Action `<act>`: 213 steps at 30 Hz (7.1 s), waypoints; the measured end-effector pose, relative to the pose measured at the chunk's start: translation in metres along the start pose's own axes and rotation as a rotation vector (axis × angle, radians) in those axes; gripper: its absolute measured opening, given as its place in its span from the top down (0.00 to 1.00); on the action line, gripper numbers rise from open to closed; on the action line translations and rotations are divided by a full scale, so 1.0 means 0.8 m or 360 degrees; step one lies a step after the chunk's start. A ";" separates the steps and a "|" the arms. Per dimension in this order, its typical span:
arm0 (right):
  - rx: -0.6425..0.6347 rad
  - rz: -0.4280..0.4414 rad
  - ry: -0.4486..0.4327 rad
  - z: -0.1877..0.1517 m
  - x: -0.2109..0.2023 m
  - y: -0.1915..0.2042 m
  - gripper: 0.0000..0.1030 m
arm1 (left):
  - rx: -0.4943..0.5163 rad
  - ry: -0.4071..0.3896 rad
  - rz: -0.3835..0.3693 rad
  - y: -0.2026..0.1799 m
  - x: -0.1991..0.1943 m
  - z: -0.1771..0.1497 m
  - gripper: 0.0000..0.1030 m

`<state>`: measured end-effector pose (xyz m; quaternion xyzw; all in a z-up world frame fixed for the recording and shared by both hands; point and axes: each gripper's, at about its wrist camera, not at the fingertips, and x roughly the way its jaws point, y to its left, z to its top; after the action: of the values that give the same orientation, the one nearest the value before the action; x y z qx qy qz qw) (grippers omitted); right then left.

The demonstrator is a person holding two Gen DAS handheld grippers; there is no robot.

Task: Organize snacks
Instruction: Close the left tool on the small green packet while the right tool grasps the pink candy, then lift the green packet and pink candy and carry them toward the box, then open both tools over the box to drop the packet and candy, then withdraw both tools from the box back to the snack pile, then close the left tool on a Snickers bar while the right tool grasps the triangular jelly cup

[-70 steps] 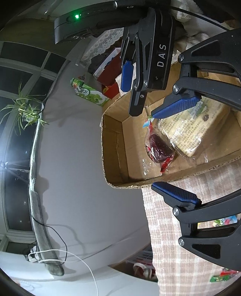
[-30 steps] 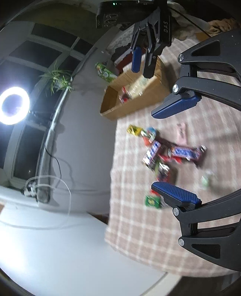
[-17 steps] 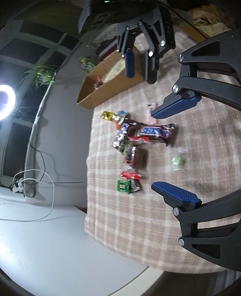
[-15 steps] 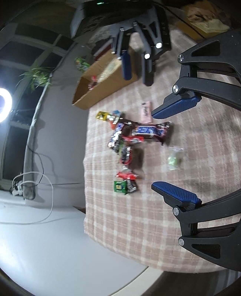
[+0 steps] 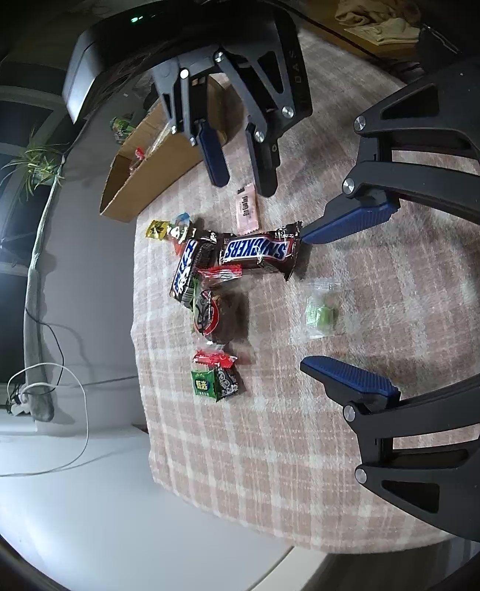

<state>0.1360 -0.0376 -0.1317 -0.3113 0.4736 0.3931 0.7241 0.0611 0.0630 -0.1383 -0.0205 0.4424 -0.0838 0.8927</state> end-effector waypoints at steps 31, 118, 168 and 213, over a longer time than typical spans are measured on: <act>0.0016 0.0128 0.0122 0.020 0.027 -0.014 0.81 | 0.0024 0.0028 -0.0041 0.005 0.024 0.001 0.73; 0.0945 -0.0199 -0.0294 -0.200 -0.134 -0.269 0.80 | 0.0234 -0.0156 -0.0345 -0.242 0.078 0.172 0.73; 0.0770 -0.0226 -0.0497 -0.132 -0.192 -0.151 0.31 | 0.0025 -0.0333 -0.0233 -0.130 -0.027 0.139 0.36; 0.0897 0.0102 0.0023 0.046 0.015 -0.129 0.54 | -0.0112 -0.0071 -0.0172 -0.024 0.005 0.032 0.45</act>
<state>0.2445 -0.0556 -0.1213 -0.0856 0.5789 0.2664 0.7659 0.0813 0.0424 -0.1239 -0.0777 0.4234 -0.1159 0.8952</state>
